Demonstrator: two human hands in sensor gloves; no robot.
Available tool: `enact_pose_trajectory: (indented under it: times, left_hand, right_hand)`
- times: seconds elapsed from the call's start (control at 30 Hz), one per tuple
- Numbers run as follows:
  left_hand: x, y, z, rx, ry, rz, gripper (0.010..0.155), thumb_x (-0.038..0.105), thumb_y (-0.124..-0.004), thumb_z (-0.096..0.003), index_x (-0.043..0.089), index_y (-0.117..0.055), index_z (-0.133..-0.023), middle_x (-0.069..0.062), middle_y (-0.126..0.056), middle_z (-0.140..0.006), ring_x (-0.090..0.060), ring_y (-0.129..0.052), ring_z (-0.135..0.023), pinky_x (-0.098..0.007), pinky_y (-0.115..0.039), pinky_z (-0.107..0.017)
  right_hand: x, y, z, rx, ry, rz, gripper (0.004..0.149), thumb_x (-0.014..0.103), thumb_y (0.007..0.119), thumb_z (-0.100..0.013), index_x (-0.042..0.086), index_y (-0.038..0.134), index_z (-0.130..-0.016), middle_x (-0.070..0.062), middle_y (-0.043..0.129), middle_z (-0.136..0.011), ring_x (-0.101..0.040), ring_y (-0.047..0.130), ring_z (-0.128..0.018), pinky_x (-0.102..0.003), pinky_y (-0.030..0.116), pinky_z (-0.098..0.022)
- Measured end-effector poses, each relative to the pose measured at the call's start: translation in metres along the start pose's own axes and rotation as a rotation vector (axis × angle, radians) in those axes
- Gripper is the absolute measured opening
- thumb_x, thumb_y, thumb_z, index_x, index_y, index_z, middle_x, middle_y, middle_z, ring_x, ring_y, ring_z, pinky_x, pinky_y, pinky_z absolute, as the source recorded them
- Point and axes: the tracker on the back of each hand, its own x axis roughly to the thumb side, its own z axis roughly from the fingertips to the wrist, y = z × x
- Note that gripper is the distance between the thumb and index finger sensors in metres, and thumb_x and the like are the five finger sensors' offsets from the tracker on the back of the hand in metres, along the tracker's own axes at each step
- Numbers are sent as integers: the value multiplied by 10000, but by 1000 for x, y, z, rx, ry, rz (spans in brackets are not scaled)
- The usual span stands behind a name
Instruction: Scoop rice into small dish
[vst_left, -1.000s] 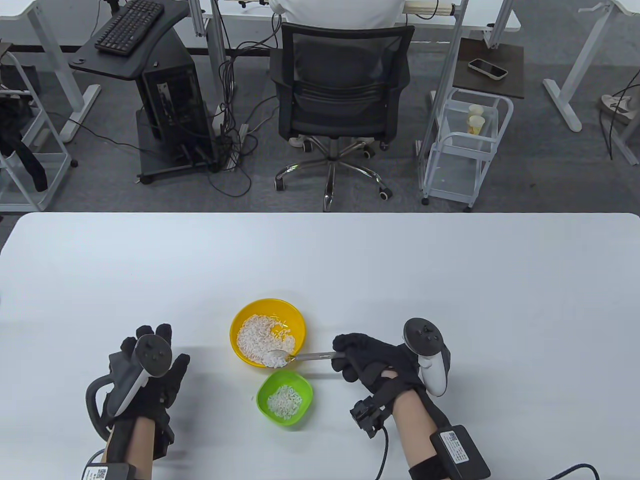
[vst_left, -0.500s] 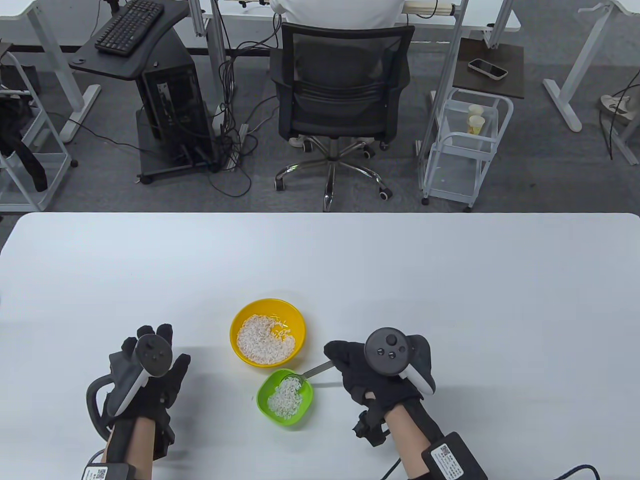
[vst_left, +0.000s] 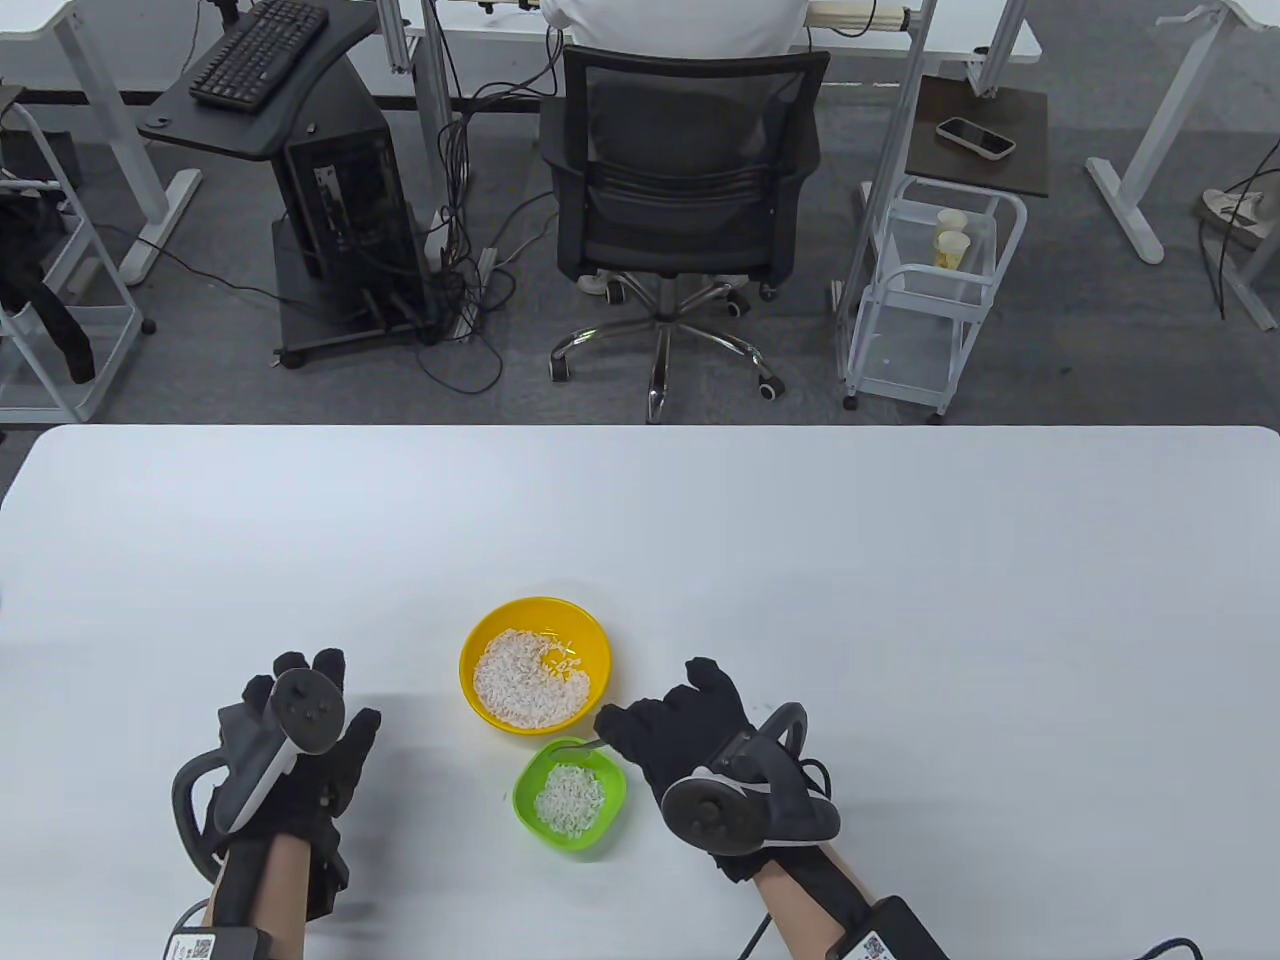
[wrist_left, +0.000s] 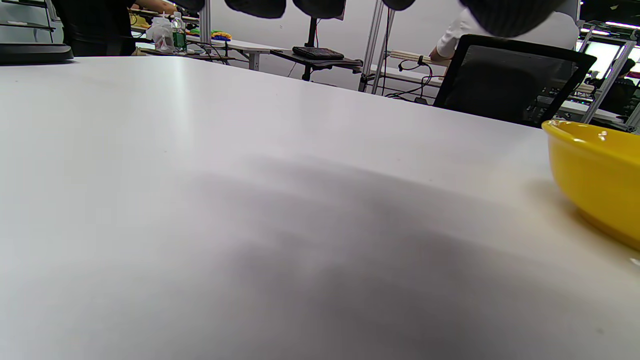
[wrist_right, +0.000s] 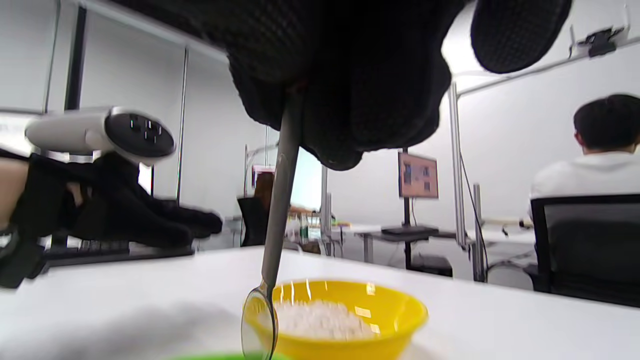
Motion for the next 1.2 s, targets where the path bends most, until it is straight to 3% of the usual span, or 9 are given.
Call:
enact_pose_trajectory:
  times: [0.1, 0.17, 0.27, 0.5, 0.6, 0.77, 1.07, 1.2]
  left_hand:
    - [0, 0, 0, 1, 1, 2, 724, 629, -617, -488, 443, -302, -1113, 44, -310, -1276, -302, -366, -1190, -584, -401, -850]
    - [0, 0, 0, 2, 1, -2, 724, 629, -618, -487, 442, -303, -1113, 43, -310, -1276, -303, -366, -1189, -583, -401, -850]
    - [1, 0, 0, 2, -2, -1, 723, 629, -618, -487, 445, -304, -1112, 44, -311, -1276, -302, -367, -1189, -584, -401, -851]
    - [2, -1, 0, 1, 1, -11, 723, 629, -618, -488, 445, -303, -1112, 46, -308, -1276, -300, -364, -1190, -582, -400, -852]
    - [3, -1, 0, 1, 3, -16, 722, 628, -617, -488, 445, -303, -1112, 46, -306, -1276, -299, -363, -1191, -582, -399, -852]
    - [4, -1, 0, 4, -4, -11, 724, 629, -617, -488, 444, -302, -1113, 45, -306, -1276, -302, -365, -1190, -583, -400, -852]
    - [4, -1, 0, 6, -3, -12, 724, 629, -618, -487, 444, -304, -1113, 45, -307, -1277, -300, -366, -1191, -583, -401, -851]
    - [5, -1, 0, 3, -1, -20, 723, 629, -617, -488, 445, -304, -1113, 41, -306, -1276, -301, -365, -1191, -583, -401, -851]
  right_hand:
    - [-8, 1, 4, -161, 95, 22, 408, 158, 728, -525, 133, 833, -918, -180, 990, -759, -381, 953, -527, -738, 587, -623]
    - [-14, 13, 7, -192, 170, 149, 411, 165, 734, -531, 131, 821, -931, -179, 985, -781, -389, 950, -560, -753, 541, -640]
    - [-22, 31, 7, -133, 159, 251, 414, 187, 737, -530, 146, 815, -935, -155, 994, -786, -364, 967, -568, -740, 560, -639]
    - [-21, 63, -4, 2, 202, 241, 413, 197, 741, -532, 135, 821, -932, -146, 1010, -772, -356, 984, -560, -736, 574, -629]
    - [-22, 68, -5, 16, 284, 82, 410, 197, 750, -527, 96, 837, -915, -158, 1036, -718, -343, 1007, -510, -729, 601, -615]
    - [-44, 76, 2, 3, 608, -409, 413, 175, 757, -529, 4, 840, -896, -236, 1035, -663, -369, 1007, -449, -730, 613, -588]
    - [-74, 107, 24, 25, 975, -873, 433, 139, 722, -533, -43, 790, -919, -272, 999, -686, -393, 982, -460, -729, 606, -576]
    - [-79, 109, 28, 28, 1011, -904, 433, 134, 704, -534, -34, 774, -927, -259, 987, -696, -389, 969, -468, -719, 611, -578]
